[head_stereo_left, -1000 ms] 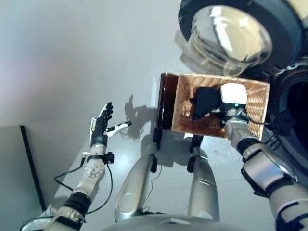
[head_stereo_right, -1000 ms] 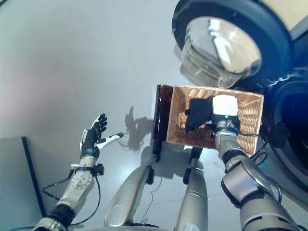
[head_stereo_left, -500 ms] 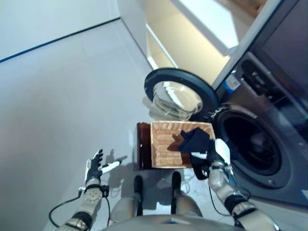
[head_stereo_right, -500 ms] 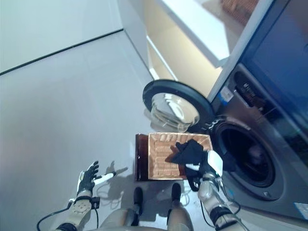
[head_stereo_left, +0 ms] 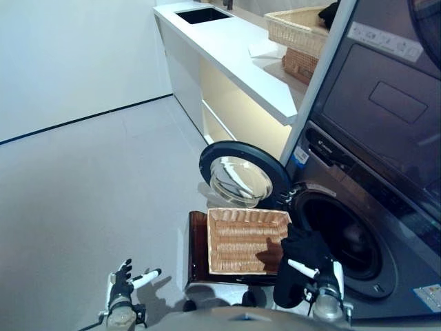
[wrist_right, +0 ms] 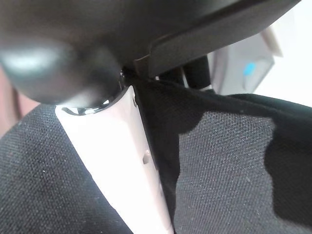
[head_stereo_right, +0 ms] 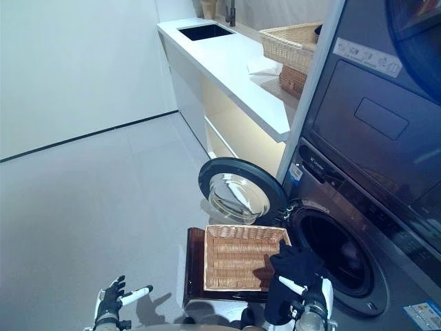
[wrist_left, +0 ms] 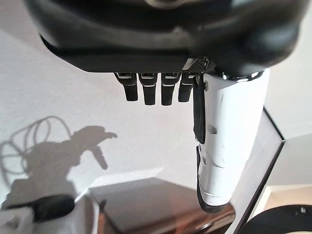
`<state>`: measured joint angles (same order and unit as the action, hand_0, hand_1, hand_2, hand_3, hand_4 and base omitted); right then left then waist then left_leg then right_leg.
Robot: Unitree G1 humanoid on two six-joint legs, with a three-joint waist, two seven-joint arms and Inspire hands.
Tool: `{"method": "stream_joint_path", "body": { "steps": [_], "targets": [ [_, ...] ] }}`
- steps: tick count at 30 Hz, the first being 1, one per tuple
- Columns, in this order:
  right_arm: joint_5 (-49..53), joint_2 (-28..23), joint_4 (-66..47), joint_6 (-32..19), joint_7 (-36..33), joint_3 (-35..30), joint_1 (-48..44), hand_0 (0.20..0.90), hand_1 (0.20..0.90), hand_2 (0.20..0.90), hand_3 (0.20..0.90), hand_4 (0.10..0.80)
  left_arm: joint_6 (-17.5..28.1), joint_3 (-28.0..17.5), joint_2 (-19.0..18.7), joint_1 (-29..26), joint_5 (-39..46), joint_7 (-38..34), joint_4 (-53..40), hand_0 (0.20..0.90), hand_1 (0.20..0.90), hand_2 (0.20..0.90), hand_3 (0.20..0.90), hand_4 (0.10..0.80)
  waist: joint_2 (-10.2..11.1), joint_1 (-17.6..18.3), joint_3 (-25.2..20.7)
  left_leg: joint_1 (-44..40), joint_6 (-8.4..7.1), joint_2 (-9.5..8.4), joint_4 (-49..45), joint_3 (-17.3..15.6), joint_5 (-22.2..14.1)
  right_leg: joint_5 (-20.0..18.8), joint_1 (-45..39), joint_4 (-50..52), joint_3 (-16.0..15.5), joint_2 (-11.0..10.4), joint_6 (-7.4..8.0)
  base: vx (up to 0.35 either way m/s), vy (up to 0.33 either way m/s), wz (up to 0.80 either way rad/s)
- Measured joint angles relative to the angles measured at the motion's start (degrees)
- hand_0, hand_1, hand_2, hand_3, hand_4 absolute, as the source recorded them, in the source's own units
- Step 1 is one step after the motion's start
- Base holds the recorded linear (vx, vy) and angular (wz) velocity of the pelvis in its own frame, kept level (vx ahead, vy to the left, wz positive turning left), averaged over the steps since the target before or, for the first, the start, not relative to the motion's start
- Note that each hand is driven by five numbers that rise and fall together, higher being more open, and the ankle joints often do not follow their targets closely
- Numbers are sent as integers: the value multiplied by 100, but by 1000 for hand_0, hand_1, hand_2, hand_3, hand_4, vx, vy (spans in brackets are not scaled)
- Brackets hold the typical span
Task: Pick up the clothes and place them into the washing machine
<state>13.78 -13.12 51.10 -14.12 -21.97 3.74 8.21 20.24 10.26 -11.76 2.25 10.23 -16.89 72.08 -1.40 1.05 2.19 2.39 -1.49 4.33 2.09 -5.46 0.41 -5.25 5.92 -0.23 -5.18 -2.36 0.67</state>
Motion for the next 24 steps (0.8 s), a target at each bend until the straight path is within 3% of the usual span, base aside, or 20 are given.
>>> {"method": "stream_joint_path", "body": {
  "steps": [1, 3, 6, 7, 10, 16, 19, 20, 21, 22, 24],
  "targets": [
    [147, 57, -97, -2, 111, -49, 74, 200, 200, 200, 200, 300, -12, 8, 40, -16, 0, 75, 0, 900, 900, 900, 900, 800, 182, 13, 42, 139, -45, -100, -603, -157, -151, -46, 43, -1, -83, -204, -41, -165, -27, 7],
    [389, 87, -586, -48, 234, -115, 292, 200, 200, 200, 200, 300, -46, 5, 161, -8, -3, 197, 7, 900, 900, 900, 900, 800, 282, 56, 33, 175, 89, -341, -1458, -392, -399, -78, 41, 7, -200, -427, 18, -131, 4, 2],
    [744, 148, -732, -254, 459, -285, 438, 200, 200, 200, 200, 300, -36, 191, 245, -130, -51, 257, -37, 900, 900, 900, 900, 800, 31, 439, -89, 83, 275, -359, -1188, -506, -658, -32, 108, 140, -351, -352, 126, -64, 47, 52],
    [808, 204, -648, -254, 483, -364, 499, 200, 200, 200, 200, 300, -19, 248, 236, -195, -76, 309, -55, 900, 900, 900, 900, 800, -21, 510, -135, -30, 457, -396, -864, -537, -726, -9, 209, 251, -314, -298, 164, -72, 97, 26],
    [935, 366, -481, -227, 505, -389, 591, 200, 200, 200, 200, 300, -6, 362, 181, -206, -80, 319, -52, 900, 900, 900, 900, 800, 133, 476, -251, -210, 577, -582, -275, -529, -413, 13, 391, 419, -128, -427, 274, -71, 64, -2],
    [1014, 519, -479, -221, 599, -421, 803, 200, 200, 200, 200, 300, -38, 363, 90, -11, -151, 322, -28, 900, 900, 900, 900, 800, 287, 445, -241, -401, 646, -759, 111, -641, -126, -86, 696, 708, 29, -458, 428, -125, 36, -21],
    [1124, 546, -469, -222, 704, -435, 519, 200, 200, 200, 200, 300, -142, 369, -94, -7, -294, 338, 27, 900, 900, 900, 900, 800, 464, 446, -77, -397, 697, -721, 3, -715, -185, -151, 855, 984, 29, -473, 573, -117, -64, -40],
    [1258, 545, -469, -231, 703, -457, 520, 200, 200, 200, 200, 300, -162, 398, -141, -20, -344, 389, 21, 900, 900, 900, 900, 800, 468, 459, -67, -405, 706, -708, 20, -709, -256, -133, 863, 1002, 31, -467, 782, -59, -90, -4],
    [1323, 549, -435, -231, 705, -503, 515, 200, 200, 200, 200, 300, -165, 400, -168, -32, -367, 418, 17, 900, 900, 900, 900, 800, 480, 453, -72, -410, 769, -663, 12, -730, -181, 31, 862, 1126, 90, -532, 885, -95, -212, 11],
    [1395, 545, -422, -228, 694, -573, 515, 200, 200, 200, 200, 300, -153, 449, -168, -56, -373, 441, -22, 900, 900, 900, 900, 800, 443, 443, -63, -389, 772, -628, 0, -725, -194, 144, 923, 1459, 123, -498, 796, -43, -195, 17],
    [1394, 526, -430, -236, 682, -649, 433, 200, 200, 200, 200, 300, -118, 461, -134, -77, -350, 435, 13, 900, 900, 900, 900, 800, 269, 421, -55, -339, 681, -462, 27, -869, -39, 317, 961, 1902, 267, -811, 738, -25, -221, 11]
  ]
}}
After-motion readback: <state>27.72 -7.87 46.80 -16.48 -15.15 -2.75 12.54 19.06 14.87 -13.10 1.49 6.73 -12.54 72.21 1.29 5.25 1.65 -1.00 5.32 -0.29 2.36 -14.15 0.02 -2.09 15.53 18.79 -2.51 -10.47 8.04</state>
